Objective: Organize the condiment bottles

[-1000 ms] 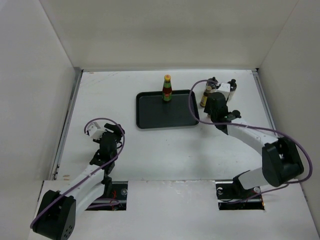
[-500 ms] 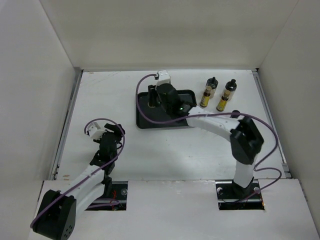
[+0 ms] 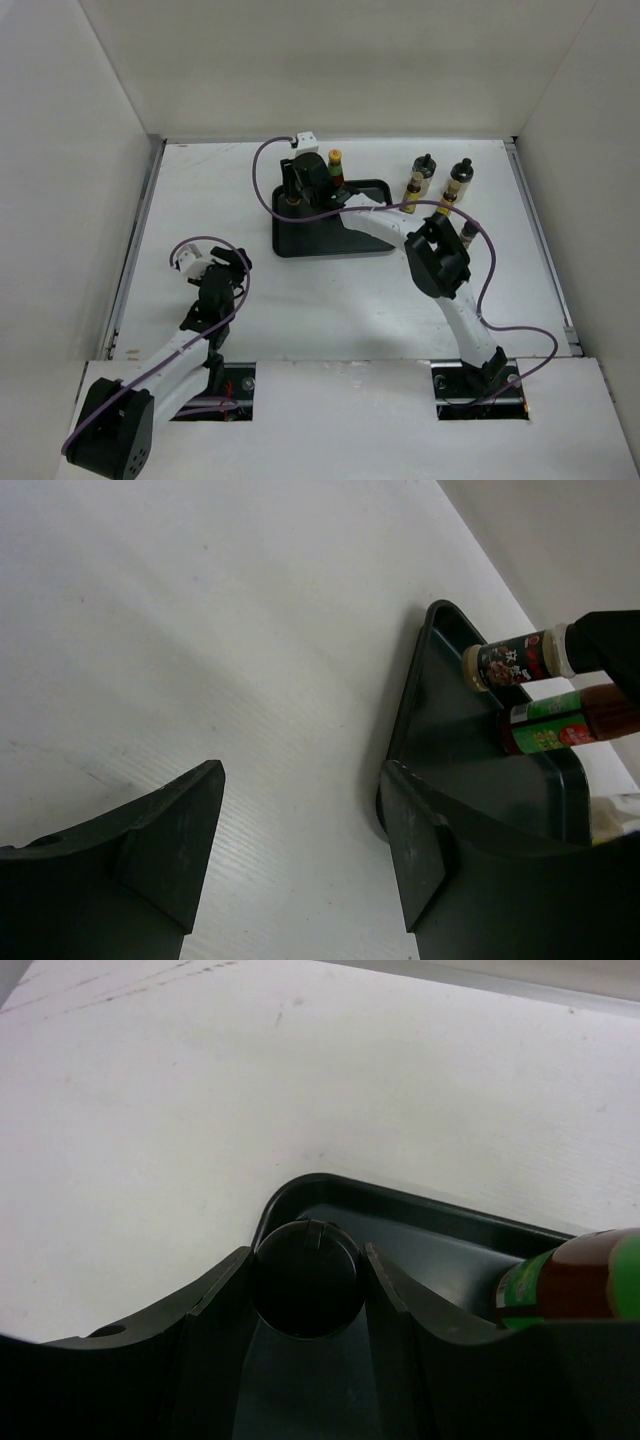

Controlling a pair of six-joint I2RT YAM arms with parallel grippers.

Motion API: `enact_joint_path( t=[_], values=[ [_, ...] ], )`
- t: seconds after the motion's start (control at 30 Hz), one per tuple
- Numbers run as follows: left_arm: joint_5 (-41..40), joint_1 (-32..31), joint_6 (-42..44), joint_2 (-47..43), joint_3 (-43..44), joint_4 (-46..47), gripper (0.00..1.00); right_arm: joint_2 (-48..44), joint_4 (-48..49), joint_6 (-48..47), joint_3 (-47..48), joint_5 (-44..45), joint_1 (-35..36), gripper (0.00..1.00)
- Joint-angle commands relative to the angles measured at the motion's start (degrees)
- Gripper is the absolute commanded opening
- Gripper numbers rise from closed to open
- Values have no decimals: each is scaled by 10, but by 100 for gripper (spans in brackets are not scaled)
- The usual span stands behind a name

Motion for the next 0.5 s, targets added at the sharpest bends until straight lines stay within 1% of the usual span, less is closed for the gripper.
enact_joint_path(
  t=[0.0, 0.13, 0.27, 0.3, 0.37, 0.47],
  values=[
    [12, 3, -5, 9, -1, 44, 62, 20, 16, 11, 42, -4, -5, 36],
    [23, 3, -4, 16, -1, 51, 62, 53, 9, 14, 78, -4, -5, 36],
    [19, 6, -4, 14, -1, 51, 62, 67, 6, 25, 86, -9, -5, 38],
    [22, 7, -4, 15, -1, 51, 63, 68, 5, 31, 87, -10, -5, 40],
    [25, 7, -4, 12, -1, 51, 63, 69, 4, 37, 83, -9, -5, 46],
    [21, 8, -4, 10, -1, 51, 63, 55, 13, 40, 65, -8, -5, 62]
  ],
)
